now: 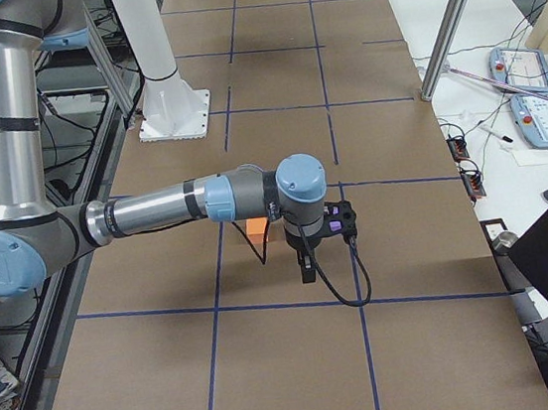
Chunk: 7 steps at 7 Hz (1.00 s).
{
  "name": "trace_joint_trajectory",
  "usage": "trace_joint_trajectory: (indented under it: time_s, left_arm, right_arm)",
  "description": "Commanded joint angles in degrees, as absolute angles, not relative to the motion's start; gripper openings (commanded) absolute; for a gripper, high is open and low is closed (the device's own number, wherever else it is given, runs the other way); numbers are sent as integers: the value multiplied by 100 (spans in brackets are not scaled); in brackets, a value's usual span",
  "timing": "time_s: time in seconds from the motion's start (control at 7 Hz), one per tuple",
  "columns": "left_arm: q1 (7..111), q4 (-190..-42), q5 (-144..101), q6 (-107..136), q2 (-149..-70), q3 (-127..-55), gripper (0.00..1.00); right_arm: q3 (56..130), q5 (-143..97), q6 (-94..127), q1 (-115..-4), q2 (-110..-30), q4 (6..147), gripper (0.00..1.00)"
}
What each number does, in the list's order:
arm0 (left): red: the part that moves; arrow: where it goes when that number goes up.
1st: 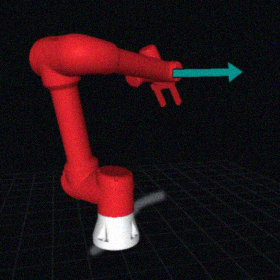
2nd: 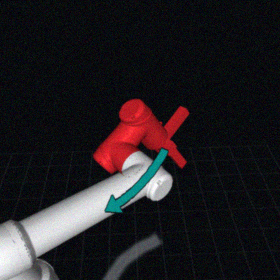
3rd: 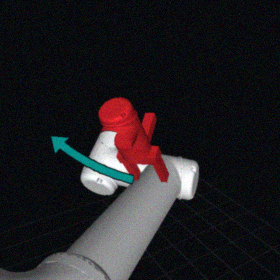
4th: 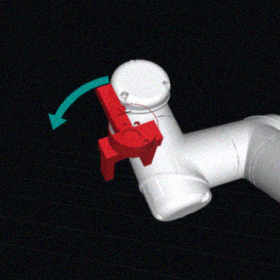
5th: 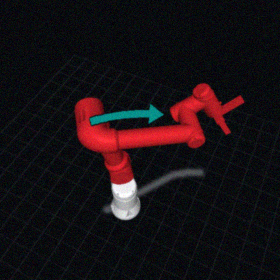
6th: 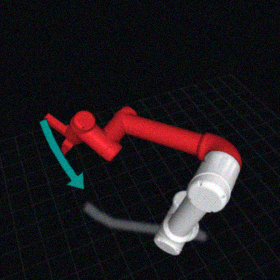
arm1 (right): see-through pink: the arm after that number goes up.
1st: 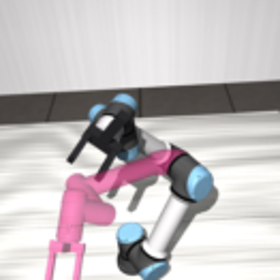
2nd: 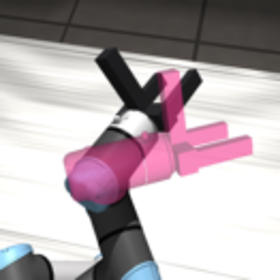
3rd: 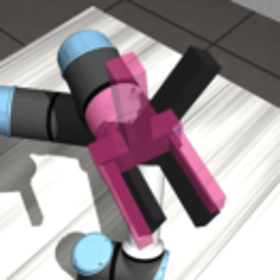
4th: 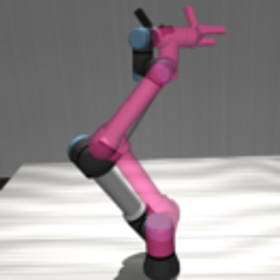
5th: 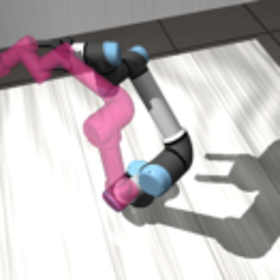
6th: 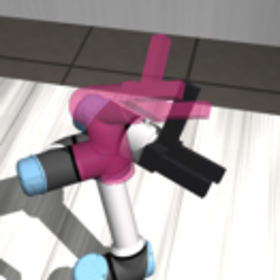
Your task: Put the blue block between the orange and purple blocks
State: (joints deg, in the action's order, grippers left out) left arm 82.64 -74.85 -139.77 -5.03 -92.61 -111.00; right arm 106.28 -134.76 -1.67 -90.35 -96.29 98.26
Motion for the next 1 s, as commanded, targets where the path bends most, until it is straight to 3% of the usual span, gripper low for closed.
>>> trace_joint_trajectory:
  time_s: [0.0, 0.86]
  left_arm:
    - [8271, -7549, -13966, -518, -9290, -11109, 100]
    - [8262, -7541, -13957, -536, -9281, -11153, 100]
  right_arm:
    - [10521, -13482, -176, -9035, -9607, 9809, 100]
    - [10380, -13482, -281, -9035, -9615, 9773, 100]
